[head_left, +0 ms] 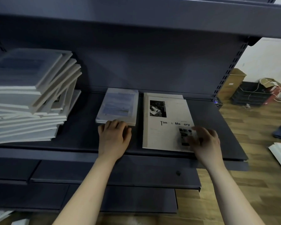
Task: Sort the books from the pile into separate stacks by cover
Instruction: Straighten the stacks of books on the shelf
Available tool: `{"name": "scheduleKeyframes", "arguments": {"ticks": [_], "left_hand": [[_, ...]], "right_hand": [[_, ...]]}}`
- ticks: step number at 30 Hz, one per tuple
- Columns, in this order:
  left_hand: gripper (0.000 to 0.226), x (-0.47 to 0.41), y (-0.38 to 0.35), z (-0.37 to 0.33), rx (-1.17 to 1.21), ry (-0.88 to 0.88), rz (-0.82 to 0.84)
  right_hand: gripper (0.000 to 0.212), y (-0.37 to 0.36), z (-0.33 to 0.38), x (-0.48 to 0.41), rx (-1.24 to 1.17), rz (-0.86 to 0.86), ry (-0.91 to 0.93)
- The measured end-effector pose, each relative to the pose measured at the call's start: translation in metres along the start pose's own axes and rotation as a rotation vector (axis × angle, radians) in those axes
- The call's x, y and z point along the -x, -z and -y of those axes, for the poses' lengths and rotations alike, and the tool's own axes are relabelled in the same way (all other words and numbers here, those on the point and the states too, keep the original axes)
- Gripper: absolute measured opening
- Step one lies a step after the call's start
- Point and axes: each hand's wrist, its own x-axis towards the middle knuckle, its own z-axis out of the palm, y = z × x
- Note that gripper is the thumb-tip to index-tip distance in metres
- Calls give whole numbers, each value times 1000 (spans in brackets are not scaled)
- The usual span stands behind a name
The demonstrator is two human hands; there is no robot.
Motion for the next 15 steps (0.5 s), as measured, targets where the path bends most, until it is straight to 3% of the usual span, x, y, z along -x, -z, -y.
{"name": "scheduleKeyframes", "arguments": {"ticks": [6, 15], "left_hand": [[32, 1, 0, 0, 20, 15, -1], [28, 2, 1, 0, 49, 20, -34]], "right_hand": [[73, 0, 2, 9, 180, 178, 104], [67, -14, -9, -9, 144, 78, 163]]}}
